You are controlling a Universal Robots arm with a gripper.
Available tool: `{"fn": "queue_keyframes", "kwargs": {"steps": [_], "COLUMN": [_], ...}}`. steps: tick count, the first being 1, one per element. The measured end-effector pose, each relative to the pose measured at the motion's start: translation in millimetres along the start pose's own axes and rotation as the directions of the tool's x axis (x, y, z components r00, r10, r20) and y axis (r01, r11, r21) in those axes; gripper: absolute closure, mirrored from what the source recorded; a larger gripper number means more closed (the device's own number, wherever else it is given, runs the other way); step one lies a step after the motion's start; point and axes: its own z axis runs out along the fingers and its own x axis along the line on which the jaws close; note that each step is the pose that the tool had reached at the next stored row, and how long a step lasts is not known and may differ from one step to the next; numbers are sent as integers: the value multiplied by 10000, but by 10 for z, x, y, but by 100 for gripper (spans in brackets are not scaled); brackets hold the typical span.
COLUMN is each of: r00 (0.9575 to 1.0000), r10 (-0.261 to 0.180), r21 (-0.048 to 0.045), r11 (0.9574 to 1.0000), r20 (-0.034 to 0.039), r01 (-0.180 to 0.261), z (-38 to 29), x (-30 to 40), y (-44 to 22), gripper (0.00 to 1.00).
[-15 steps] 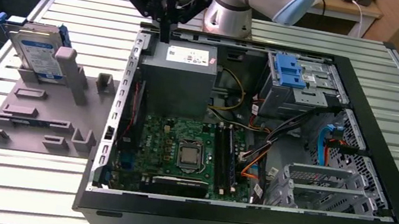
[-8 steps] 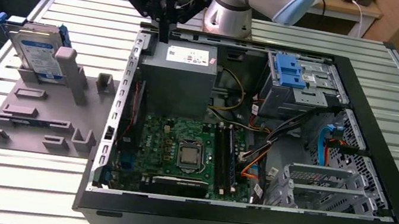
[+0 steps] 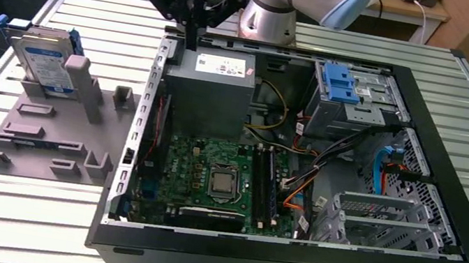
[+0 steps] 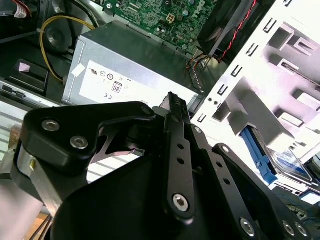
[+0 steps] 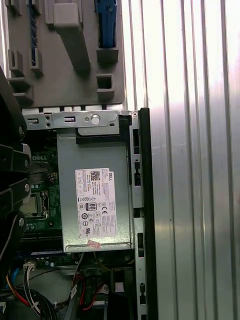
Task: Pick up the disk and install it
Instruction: 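Reach for the disk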
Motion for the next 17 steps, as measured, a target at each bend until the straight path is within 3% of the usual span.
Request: {"fn": "queue_keyframes", "kwargs": {"steps": [17], "r00": [10000], "r10": [0], "r21": [0], "r11": [10000], "r20": [0], "r01": [0], "z": [7], "x": [43], "y": [-4], "gripper": [89]}}
